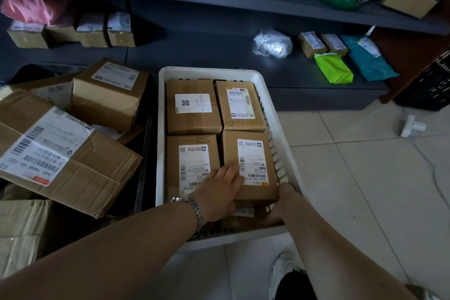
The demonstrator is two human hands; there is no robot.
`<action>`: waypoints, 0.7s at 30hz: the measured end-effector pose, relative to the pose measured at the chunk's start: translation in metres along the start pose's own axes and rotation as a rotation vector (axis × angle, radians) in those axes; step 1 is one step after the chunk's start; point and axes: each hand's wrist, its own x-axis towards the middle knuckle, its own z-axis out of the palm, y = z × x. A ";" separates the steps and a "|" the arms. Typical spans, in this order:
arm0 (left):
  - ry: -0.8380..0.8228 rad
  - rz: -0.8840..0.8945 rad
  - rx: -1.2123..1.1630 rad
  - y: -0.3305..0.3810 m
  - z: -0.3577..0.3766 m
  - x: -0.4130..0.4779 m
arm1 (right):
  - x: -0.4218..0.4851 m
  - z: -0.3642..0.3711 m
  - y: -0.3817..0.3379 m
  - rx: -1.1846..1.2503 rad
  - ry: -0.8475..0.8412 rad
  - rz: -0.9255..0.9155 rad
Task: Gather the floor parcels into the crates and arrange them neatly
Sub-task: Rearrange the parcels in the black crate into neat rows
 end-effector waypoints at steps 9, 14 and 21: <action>0.062 0.062 0.045 0.019 0.012 0.007 | 0.021 -0.002 0.003 0.014 -0.070 -0.206; 0.050 0.124 0.154 0.021 0.025 0.006 | 0.017 -0.006 0.009 0.110 -0.219 -0.218; 0.079 0.129 0.179 0.015 0.024 0.008 | 0.009 0.016 0.016 0.346 -0.064 -0.378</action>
